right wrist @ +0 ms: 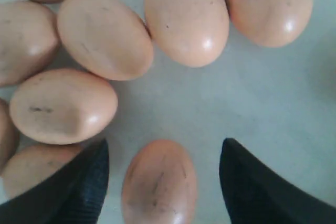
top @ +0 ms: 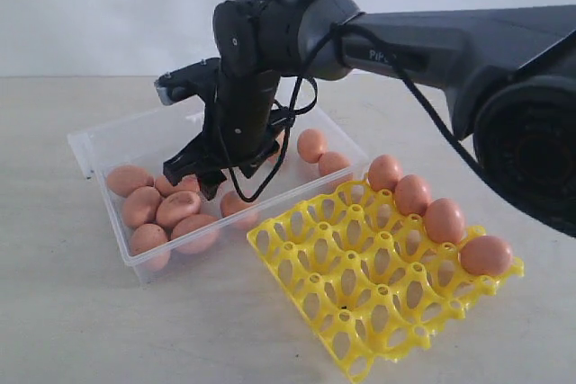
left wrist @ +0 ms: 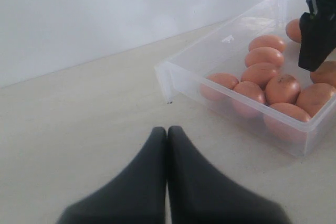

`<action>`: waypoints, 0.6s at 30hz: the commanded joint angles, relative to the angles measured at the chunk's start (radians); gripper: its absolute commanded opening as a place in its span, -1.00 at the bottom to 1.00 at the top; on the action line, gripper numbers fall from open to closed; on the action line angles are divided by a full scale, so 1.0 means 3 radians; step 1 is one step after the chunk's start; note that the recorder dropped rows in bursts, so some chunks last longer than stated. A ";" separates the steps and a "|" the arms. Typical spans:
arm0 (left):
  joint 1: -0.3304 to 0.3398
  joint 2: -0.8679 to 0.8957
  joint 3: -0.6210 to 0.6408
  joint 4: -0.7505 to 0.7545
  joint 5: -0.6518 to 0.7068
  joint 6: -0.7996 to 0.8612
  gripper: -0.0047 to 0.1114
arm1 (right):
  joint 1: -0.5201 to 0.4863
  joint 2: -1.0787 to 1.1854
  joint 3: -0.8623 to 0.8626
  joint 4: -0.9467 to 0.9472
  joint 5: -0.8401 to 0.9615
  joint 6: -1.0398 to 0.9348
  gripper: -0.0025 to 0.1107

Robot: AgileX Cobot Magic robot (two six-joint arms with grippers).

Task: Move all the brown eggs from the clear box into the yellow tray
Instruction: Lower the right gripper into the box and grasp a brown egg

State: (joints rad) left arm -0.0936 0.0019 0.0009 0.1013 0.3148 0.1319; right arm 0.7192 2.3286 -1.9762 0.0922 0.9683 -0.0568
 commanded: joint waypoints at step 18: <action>0.0003 -0.0006 -0.0003 -0.0026 -0.0028 0.0001 -0.99 | -0.0040 0.0188 -0.0013 -0.0128 0.0208 0.0459 -0.63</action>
State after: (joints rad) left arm -0.0936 0.0019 0.0009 0.1013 0.3148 0.1319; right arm 0.7174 2.3872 -1.9762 0.0627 1.0490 0.0723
